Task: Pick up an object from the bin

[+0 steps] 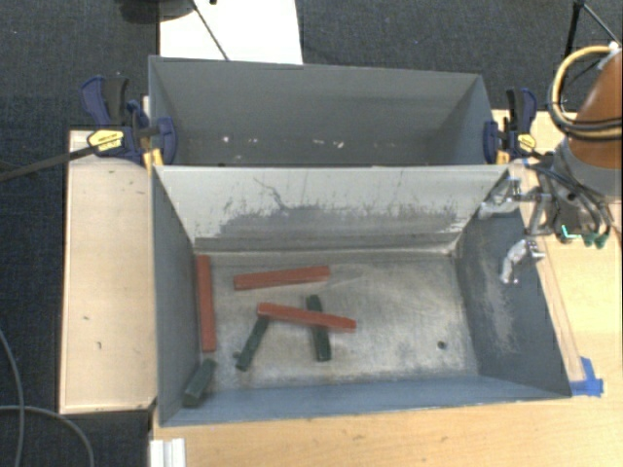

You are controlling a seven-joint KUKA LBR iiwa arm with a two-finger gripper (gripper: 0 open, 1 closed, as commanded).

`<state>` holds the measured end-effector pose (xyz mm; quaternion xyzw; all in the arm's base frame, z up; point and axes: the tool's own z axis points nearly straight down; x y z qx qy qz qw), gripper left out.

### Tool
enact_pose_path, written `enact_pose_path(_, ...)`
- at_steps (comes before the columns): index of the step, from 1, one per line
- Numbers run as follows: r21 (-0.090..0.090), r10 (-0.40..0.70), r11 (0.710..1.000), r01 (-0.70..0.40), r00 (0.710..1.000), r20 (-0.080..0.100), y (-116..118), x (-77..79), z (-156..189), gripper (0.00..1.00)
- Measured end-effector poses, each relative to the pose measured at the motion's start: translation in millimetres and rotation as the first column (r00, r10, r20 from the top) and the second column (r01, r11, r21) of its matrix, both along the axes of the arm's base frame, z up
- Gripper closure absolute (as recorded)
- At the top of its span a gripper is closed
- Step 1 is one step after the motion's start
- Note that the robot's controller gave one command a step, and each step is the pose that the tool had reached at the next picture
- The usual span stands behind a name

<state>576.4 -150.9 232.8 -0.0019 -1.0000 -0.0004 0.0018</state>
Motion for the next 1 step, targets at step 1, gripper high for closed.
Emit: enact_pose_path(1,-0.002,0.004,1.0,-0.004,1.0,0.008,0.7,1.7,4.5,0.0)
